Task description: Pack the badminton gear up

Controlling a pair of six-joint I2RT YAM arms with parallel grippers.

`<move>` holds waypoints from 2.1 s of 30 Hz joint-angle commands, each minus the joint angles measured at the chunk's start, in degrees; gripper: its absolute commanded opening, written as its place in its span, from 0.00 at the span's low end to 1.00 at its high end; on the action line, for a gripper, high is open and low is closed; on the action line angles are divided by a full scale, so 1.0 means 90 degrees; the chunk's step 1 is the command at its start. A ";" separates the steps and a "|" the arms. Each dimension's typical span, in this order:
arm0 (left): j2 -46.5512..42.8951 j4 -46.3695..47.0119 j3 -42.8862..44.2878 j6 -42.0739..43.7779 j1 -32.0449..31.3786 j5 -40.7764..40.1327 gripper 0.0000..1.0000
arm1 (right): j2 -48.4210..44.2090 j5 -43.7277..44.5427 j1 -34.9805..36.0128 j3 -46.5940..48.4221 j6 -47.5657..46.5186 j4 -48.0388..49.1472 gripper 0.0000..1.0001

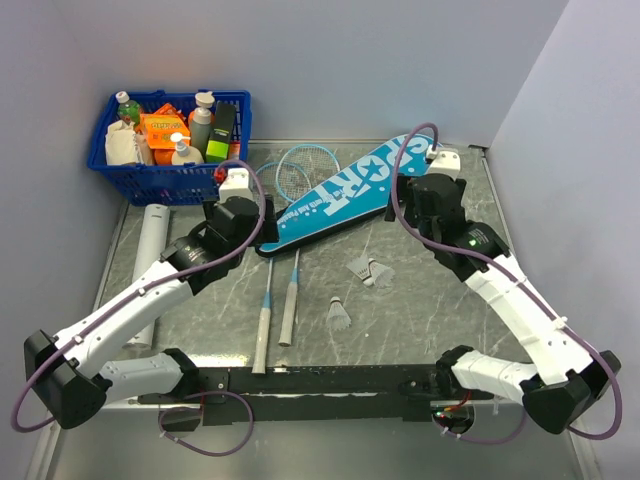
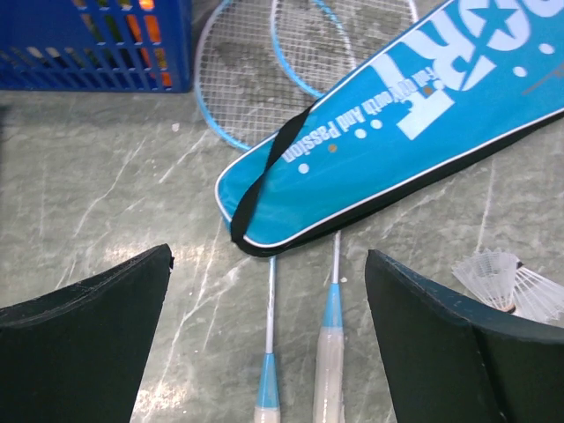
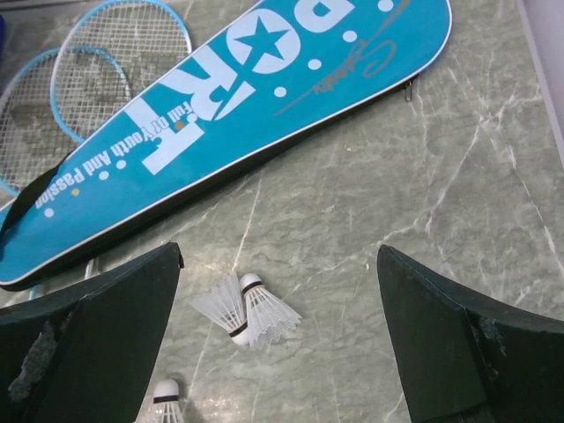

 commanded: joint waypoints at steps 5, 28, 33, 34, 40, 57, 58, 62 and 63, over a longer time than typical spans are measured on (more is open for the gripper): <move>-0.0107 -0.0927 0.0735 -0.0316 -0.0035 -0.0638 0.96 | 0.0233 0.0103 -0.0047 0.0337 0.0082 -0.0341 1.00; -0.0106 -0.1026 -0.0172 0.1187 0.2883 0.0259 0.96 | 0.0390 -0.1868 -0.0027 -0.0278 0.0413 0.0400 1.00; -0.0312 -0.0051 -0.0758 0.2056 0.3694 0.0650 0.96 | 0.0467 -0.2367 0.0177 -0.0532 0.0580 0.0870 1.00; -0.0273 0.0058 -0.0807 0.2096 0.3840 0.1202 0.96 | 0.0516 -0.2348 0.0226 -0.0551 0.0580 0.0938 1.00; 0.0507 0.0401 -0.0789 0.2204 0.4817 0.1998 0.96 | 0.0897 -0.1810 0.0793 -0.0532 0.0521 0.1094 1.00; 0.3319 0.0607 0.0598 0.3044 0.6322 0.2339 0.99 | 0.0693 -0.2641 0.0959 -0.1449 0.0805 0.2071 1.00; 0.3417 0.0587 0.0715 0.3286 0.6361 0.2418 0.97 | 0.0712 -0.2641 0.0959 -0.1489 0.0795 0.2149 1.00; 0.3769 0.0644 0.0638 0.3424 0.6361 0.2565 0.96 | 0.0800 -0.2582 0.0959 -0.1499 0.0688 0.2159 1.00; 0.3780 0.0742 0.0502 0.3463 0.6361 0.2536 0.96 | 0.0810 -0.2582 0.0949 -0.1460 0.0688 0.2149 1.00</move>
